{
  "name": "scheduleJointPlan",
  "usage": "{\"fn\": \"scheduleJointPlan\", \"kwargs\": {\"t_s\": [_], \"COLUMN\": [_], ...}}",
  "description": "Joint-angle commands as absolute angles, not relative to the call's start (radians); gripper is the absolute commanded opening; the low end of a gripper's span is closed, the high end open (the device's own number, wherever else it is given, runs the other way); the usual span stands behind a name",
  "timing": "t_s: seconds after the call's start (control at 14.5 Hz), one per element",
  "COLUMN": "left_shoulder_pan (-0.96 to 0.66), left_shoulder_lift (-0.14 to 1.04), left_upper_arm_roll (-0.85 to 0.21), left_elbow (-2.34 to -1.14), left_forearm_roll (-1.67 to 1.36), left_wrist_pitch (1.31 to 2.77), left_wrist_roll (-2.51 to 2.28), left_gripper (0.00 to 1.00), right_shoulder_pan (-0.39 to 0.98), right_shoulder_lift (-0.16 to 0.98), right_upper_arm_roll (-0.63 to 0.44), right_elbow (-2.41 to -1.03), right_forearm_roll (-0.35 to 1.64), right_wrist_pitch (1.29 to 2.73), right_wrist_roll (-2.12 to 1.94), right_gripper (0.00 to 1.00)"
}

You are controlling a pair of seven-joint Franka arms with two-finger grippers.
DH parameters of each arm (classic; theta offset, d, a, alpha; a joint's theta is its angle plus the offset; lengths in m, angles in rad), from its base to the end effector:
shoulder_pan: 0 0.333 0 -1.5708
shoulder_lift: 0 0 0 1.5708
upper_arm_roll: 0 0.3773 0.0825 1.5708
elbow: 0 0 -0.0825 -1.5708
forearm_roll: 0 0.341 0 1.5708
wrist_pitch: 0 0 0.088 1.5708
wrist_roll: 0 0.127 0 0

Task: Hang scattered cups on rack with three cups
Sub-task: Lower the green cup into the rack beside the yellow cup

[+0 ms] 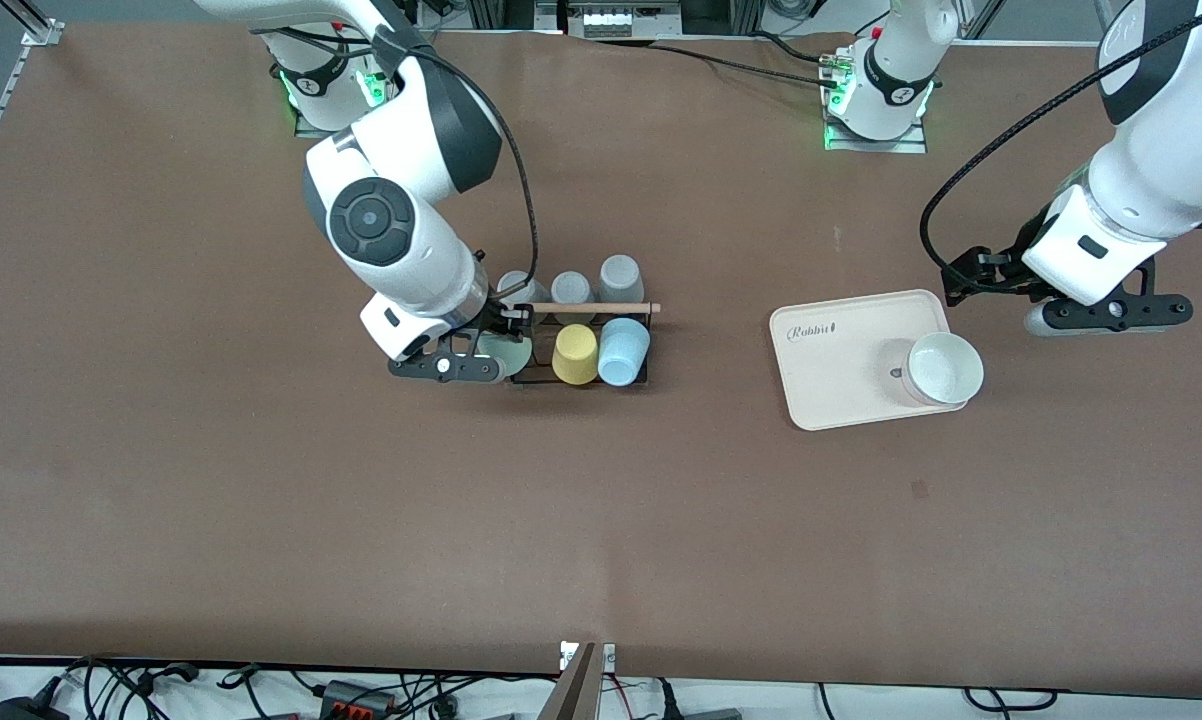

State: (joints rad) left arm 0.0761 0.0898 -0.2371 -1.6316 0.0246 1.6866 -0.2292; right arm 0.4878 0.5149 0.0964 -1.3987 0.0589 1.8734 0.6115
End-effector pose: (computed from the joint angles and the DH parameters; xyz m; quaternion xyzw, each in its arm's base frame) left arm 0.5427 -0.0790 0.6031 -0.9993 -0.0328 0.0155 0.0048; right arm 0.5796 0.3727 0.4551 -0.9981 0.0287 0.0448 0.0321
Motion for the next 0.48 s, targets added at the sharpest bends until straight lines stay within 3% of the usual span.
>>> {"fn": "scheduleJointPlan", "kwargs": {"t_s": [0.0,0.42], "left_shoulder_pan": [0.086,0.084], "left_shoulder_lift": [0.071,0.071], "left_upper_arm_roll": [-0.239,-0.239], "left_elbow": [-1.638,-1.638], "left_forearm_roll": [0.006,0.006], "left_wrist_pitch": [1.678,1.680], "left_wrist_roll": [-0.207,-0.207], "left_gripper": [1.00,1.00], "right_shoulder_pan": [0.515,0.528], "right_shoulder_lift": [0.557,0.597], "right_upper_arm_roll": [0.092,0.092], "right_elbow": [-1.365,-1.364], "right_forearm_roll": [0.028,0.029], "right_wrist_pitch": [1.859,1.902], "right_wrist_roll": [0.627,0.630], "right_gripper": [0.18,0.18]}}
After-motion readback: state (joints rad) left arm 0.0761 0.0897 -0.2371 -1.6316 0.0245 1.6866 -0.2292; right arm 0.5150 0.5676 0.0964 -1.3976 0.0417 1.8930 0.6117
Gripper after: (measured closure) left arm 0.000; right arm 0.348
